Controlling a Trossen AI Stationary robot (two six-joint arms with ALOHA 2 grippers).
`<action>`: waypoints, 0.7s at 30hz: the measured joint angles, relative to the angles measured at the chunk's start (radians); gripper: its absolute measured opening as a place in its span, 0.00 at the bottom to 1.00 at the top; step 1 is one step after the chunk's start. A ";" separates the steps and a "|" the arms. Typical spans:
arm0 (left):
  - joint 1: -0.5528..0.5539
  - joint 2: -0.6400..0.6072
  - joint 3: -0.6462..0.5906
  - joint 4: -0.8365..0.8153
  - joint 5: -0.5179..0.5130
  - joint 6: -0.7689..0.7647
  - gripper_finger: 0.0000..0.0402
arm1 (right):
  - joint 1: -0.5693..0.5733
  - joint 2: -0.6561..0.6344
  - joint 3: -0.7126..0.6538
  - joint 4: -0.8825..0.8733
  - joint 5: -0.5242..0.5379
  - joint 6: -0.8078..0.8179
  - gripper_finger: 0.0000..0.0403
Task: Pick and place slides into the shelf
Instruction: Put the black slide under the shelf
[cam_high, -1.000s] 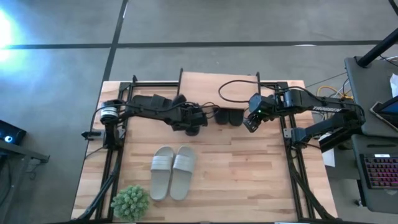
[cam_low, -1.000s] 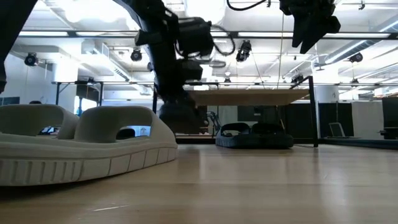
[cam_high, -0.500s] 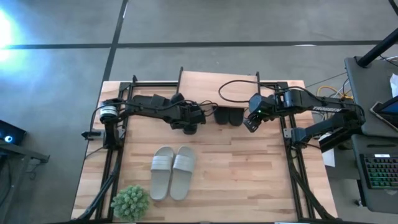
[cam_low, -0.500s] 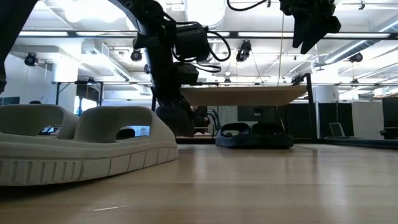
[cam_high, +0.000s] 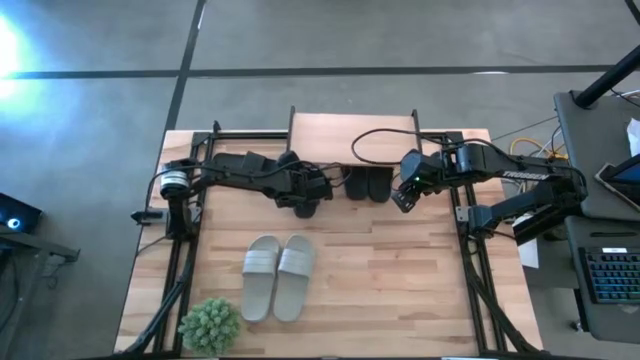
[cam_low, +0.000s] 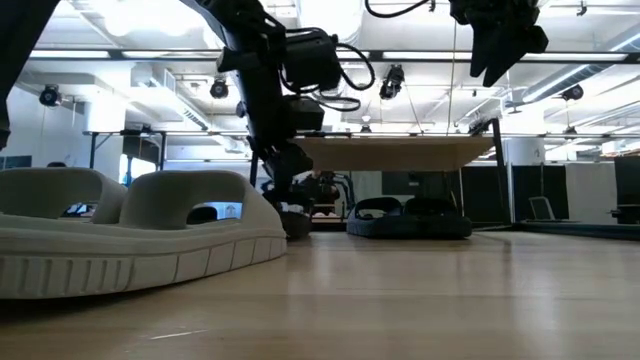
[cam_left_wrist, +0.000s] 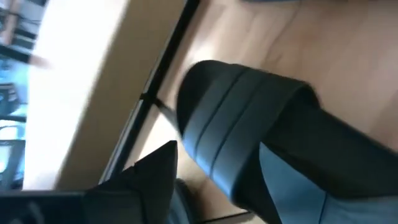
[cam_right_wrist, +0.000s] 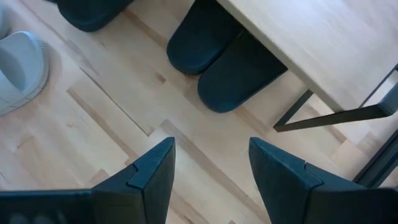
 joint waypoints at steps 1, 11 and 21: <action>-0.004 0.000 0.001 -0.003 0.018 0.000 0.53 | 0.000 0.000 0.000 0.000 0.003 0.000 0.49; -0.082 -0.080 0.013 -0.046 0.013 0.022 0.54 | 0.000 0.000 0.000 0.000 0.010 0.000 0.49; -0.168 -0.285 -0.009 -0.049 0.411 -0.173 0.54 | 0.000 0.000 0.000 -0.005 0.009 0.000 0.49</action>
